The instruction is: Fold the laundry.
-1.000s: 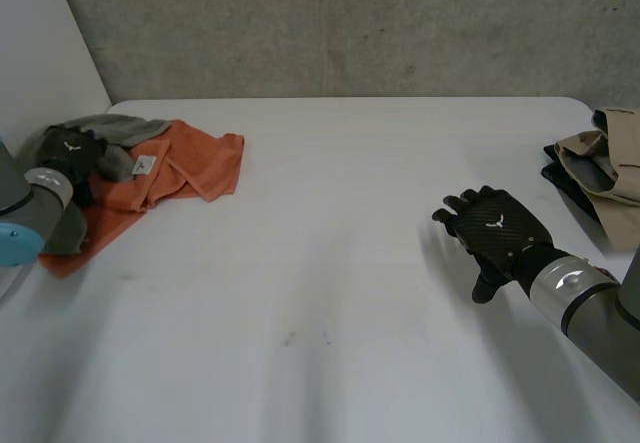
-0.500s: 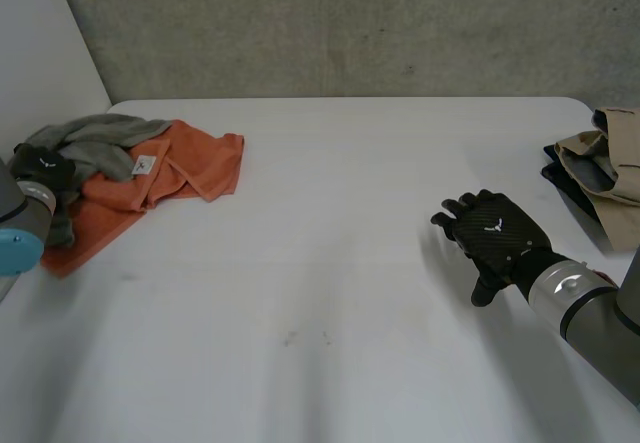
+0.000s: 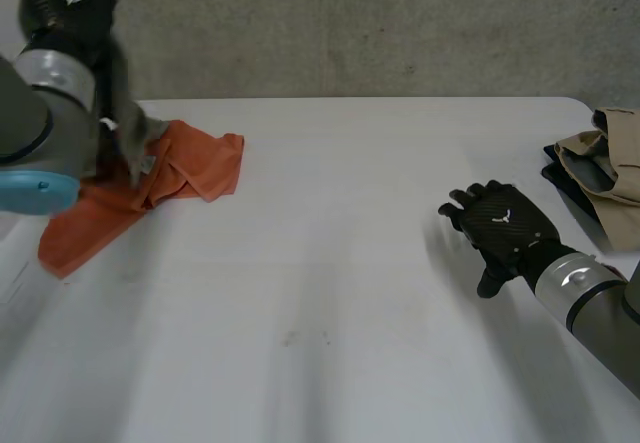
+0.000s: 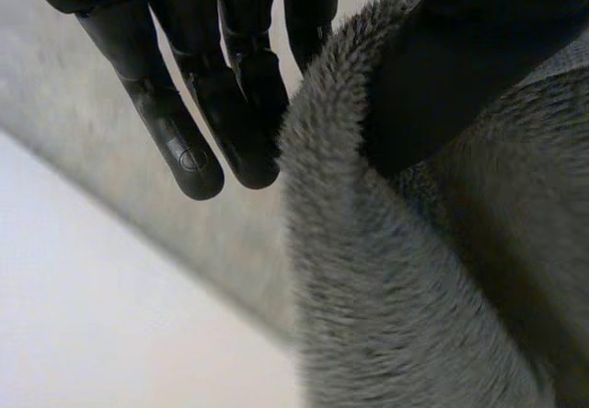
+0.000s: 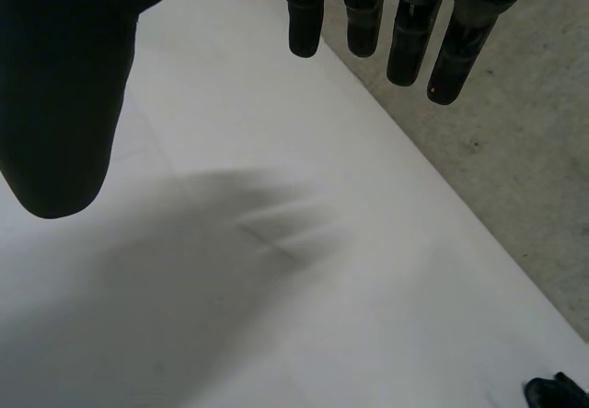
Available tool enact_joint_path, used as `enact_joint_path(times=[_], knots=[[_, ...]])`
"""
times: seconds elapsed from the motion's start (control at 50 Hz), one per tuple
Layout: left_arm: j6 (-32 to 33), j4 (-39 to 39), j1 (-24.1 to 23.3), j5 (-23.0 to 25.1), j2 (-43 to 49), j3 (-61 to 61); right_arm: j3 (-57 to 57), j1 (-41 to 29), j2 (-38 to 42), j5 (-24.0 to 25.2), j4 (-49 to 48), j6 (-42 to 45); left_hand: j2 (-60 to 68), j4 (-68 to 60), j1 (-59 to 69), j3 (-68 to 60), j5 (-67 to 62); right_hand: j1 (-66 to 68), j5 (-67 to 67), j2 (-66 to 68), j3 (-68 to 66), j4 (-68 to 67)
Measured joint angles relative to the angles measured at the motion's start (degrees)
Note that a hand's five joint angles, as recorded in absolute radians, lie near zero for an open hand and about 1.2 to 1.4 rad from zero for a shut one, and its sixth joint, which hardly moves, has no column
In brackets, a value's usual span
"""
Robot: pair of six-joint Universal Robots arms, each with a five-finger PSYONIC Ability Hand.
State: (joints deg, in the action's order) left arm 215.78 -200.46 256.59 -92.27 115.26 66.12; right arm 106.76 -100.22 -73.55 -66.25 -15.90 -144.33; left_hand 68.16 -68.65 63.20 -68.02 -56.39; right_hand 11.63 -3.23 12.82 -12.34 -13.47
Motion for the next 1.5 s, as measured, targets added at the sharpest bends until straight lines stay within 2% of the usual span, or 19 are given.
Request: enact_joint_path(times=[0.12, 0.14, 0.2, 0.22, 0.26, 0.28, 0.3, 0.34, 0.36, 0.54, 0.68, 0.76, 0.78, 0.84, 0.96, 1.08, 1.24, 1.44, 1.5], knots=[[-13.7, 2.7, -10.3, 1.1, -5.3, 3.4, -0.5, 0.7, -1.2, -0.1, -0.2, -0.3, 0.2, 0.0, 0.3, -0.3, -0.2, 0.0, 0.0, 0.0, 0.0, 0.0], [-18.7, 4.3, -14.1, 2.1, -5.8, 4.1, -0.6, 1.1, -1.5, -0.1, -0.3, -0.6, 0.2, -0.1, 0.3, -0.3, -0.3, 0.0, 0.0, 0.0, 0.0, 0.0], [-24.3, 6.5, -18.0, 3.7, -5.9, 4.8, -0.9, 1.5, -1.8, -0.2, -0.5, -0.9, 0.2, -0.1, 0.3, -0.3, -0.3, 0.0, 0.0, 0.0, 0.0, 0.0], [-28.0, 8.4, -20.3, 4.9, -5.6, 5.4, -1.1, 1.8, -1.9, -0.2, -0.6, -1.2, -18.7, 17.8, -17.3, 18.4, 16.5, 0.0, 0.0, 0.0, 0.0, 0.0], [-30.9, 10.6, -22.0, 6.2, -4.9, 5.9, -1.5, 2.1, -2.1, -0.3, -0.7, -1.7, -33.5, 33.9, -33.7, 32.9, 32.2, 0.0, 0.0, 0.0, 0.0, 0.0], [-32.0, 11.7, -22.6, 6.7, -4.4, 6.1, -1.6, 2.3, -2.1, -0.4, -0.7, -2.0, -37.0, 36.3, -36.3, 35.2, 34.6, 0.0, 0.0, 0.0, 0.0, 0.0], [-32.8, 12.7, -23.1, 7.2, -3.9, 6.2, -1.8, 2.4, -2.1, -0.4, -0.7, -2.3, -47.9, 48.5, -47.5, 47.3, 46.8, 0.0, 0.0, 0.0, 0.0, 0.0], [-33.3, 13.6, -23.4, 7.6, -3.4, 6.3, -2.0, 2.5, -2.1, -0.5, -0.7, -2.7, -47.9, 48.5, -47.5, 47.3, 46.8, 0.0, 0.0, 0.0, 0.0, 0.0], [-33.7, 15.1, -23.7, 7.9, -2.7, 6.4, -2.3, 2.7, -2.1, -0.6, -0.7, -3.4, -55.8, 56.4, -52.0, 55.5, 53.7, 0.0, 0.0, 0.0, 0.0, 0.0], [-32.7, 17.8, -22.1, 7.6, -2.4, 6.5, -4.2, 2.9, -2.7, -0.6, 0.7, -7.4, -56.6, 57.1, -52.0, 56.1, 53.8, 0.0, 0.0, 0.0, 0.0, 0.0], [-30.7, 18.3, -15.2, 7.3, -6.8, 10.0, -7.4, 2.1, -4.9, -0.2, 8.1, -9.5, -56.6, 57.1, -52.0, 56.1, 53.8, 0.0, 0.0, 0.0, 0.0, 0.0], [-27.5, 18.2, -12.2, 7.3, -7.4, 11.9, -9.8, 1.3, -5.1, -0.2, 14.2, -9.5, -56.6, 57.1, -52.0, 56.1, 53.8, 0.0, 0.0, 0.0, 0.0, 0.0], [-23.1, 18.3, -10.2, 7.5, -6.2, 12.9, -11.7, 0.4, -4.7, -0.4, 19.3, -9.3, -56.6, 57.1, -52.0, 56.1, 53.8, 0.0, 0.0, 0.0, 0.0, 0.0], [-17.9, 18.3, -8.4, 7.7, -3.6, 13.1, -13.2, -1.4, -3.5, -0.7, 23.3, -9.1, -56.6, 57.1, -52.0, 56.1, 53.8, 0.0, 0.0, 0.0, 0.0, 0.0], [-11.5, 18.4, -7.3, 8.3, 3.1, 12.3, -14.5, -7.7, 0.4, -2.4, 24.5, -8.8, -56.5, 57.1, -51.8, 56.1, 53.8, 0.0, 0.0, 0.0, 0.0, 0.0], [-10.8, 18.3, -7.5, 8.3, 6.2, 11.2, -14.3, -10.6, 2.7, -4.3, 22.0, -8.7, -55.8, 56.5, -51.7, 55.6, 53.6, 0.0, 0.0, 0.0, 0.0, 0.0], [-11.8, 18.2, -8.8, 7.7, 13.1, 7.4, -14.0, -15.4, 9.2, -10.8, 13.0, -7.5, -45.1, 45.6, -40.2, 45.1, 43.2, 0.0, 0.0, 0.0, 0.0, 0.0], [-13.6, 18.2, -9.7, 7.9, 15.1, 6.5, -14.6, -16.8, 13.4, -12.6, 11.2, -3.0, -24.1, 24.9, -18.4, 24.3, 22.8, 3.8, -4.7, 5.2, -5.9, -4.7], [-14.2, 18.1, -10.2, 8.0, 15.4, 6.5, -14.8, -16.9, 14.4, -12.6, 11.1, -2.2, -14.0, 14.8, -8.8, 13.9, 12.9, 17.0, -19.0, 21.5, -21.0, -19.8]])
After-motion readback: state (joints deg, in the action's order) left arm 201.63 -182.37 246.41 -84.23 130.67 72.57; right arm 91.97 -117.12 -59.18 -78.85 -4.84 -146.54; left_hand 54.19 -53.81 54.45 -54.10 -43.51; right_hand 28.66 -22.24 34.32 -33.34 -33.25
